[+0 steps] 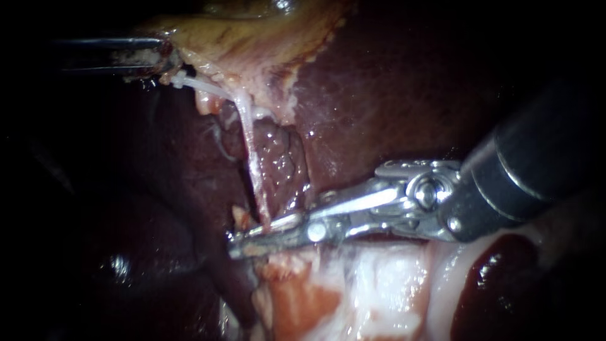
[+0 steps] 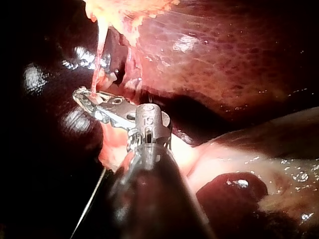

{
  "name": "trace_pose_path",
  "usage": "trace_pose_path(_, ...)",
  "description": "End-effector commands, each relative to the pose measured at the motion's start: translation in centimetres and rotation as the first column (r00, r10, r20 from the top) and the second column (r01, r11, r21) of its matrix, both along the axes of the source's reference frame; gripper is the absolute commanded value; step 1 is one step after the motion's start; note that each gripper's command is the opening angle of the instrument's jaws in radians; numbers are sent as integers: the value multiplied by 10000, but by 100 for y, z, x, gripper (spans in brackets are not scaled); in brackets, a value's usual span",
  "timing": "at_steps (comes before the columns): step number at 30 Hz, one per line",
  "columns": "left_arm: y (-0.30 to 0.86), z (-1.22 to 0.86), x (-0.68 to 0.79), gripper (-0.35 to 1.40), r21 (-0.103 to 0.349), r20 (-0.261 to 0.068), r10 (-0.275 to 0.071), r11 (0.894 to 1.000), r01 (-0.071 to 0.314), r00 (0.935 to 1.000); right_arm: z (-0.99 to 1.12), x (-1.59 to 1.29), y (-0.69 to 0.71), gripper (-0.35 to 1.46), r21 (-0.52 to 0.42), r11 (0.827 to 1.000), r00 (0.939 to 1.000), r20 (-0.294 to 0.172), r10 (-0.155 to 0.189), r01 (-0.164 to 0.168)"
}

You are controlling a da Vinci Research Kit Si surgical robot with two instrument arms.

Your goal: Going back first clip right tube

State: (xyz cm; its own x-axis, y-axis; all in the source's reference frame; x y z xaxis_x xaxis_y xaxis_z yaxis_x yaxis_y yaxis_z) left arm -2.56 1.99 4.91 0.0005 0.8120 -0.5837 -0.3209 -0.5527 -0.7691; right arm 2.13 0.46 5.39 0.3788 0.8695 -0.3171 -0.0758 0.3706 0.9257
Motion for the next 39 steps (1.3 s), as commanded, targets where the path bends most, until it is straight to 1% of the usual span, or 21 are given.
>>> trace_pose_path(1,0,0,0,-35,0,-2,0,10000,0,10000,0,-1,0,-35,-6,10000,10000,-1,-9,9)
trace_pose_path(3,0,0,0,-35,-1,-2,-1,10000,1,10000,1,-1,-1,-30,-55,10000,10000,-34,-51,51)
trace_pose_path(4,0,0,0,-35,-1,-3,-1,10000,1,10000,2,-1,-2,-13,-223,9997,9999,-122,-84,81)
trace_pose_path(5,0,0,0,-35,-1,-2,-1,10000,1,10000,3,-1,-4,5,-668,9976,9994,-306,-180,159)
trace_pose_path(6,0,0,0,-35,-2,-2,0,10000,0,10000,5,-1,-6,28,-1064,9940,9986,-439,-280,232)
trace_pose_path(7,0,0,0,-35,-2,-2,0,10000,0,10000,7,0,-6,40,-1128,9933,9985,-456,-295,242)
trace_pose_path(9,-1,1,0,-35,-4,-2,0,10000,0,10000,11,0,-8,46,-1479,9885,9977,-564,-388,301)
trace_pose_path(12,-1,1,0,-35,-6,-4,-1,10000,1,10000,18,-1,-11,49,-2272,9730,9949,-805,-614,417)
trace_pose_path(13,-1,1,0,-35,-7,-4,-1,10000,1,10000,22,-2,-12,49,-2614,9641,9933,-904,-724,465)
trace_pose_path(15,-1,1,0,-35,-8,-4,0,10000,0,10000,29,-5,-17,49,-2971,9535,9912,-1025,-839,500)
trace_pose_path(17,-1,2,0,-35,-11,-4,1,10000,-1,10000,38,-8,-24,49,-3594,9322,9914,-1000,-840,427)
trace_pose_path(18,-1,2,0,-35,-12,-4,2,10000,-2,10000,42,-10,-27,49,-3854,9224,9933,-935,-682,270)
trace_pose_path(19,-1,3,0,-35,-14,-4,2,10000,-2,10000,46,-12,-30,50,-4224,9063,9948,-877,-521,102)
trace_pose_path(21,-1,3,0,-35,-16,-3,4,10000,-4,10000,51,-17,-33,50,-4654,8850,9934,-952,-634,119)
trace_pose_path(23,-1,3,0,-35,39,8,-14,10000,14,10000,52,-24,-31,50,-5022,8647,9927,-997,-684,91)
trace_pose_path(26,-1,3,0,-35,39,8,-13,10000,13,10000,48,-38,-23,50,-5499,8352,9927,-1016,-654,-12)
trace_pose_path(28,-1,3,0,-35,39,9,-13,10000,13,10000,41,-50,-15,50,-5683,8228,9930,-1013,-612,-73)
trace_pose_path(31,-2,3,0,-35,37,8,-13,10000,13,10000,30,-71,-9,50,-5944,8041,9925,-1042,-638,-107)
trace_pose_path(32,-2,4,0,-35,36,6,-15,10000,15,10000,25,-80,-7,50,-6103,7920,9924,-1046,-644,-129)
trace_pose_path(36,-2,4,0,-35,35,5,-16,10000,16,10000,10,-105,-2,50,-6301,7763,9933,-1009,-559,-203)
trace_pose_path(39,-2,4,0,-35,36,5,-17,10000,17,10000,3,-119,1,50,-6364,7711,9930,-1022,-585,-201)
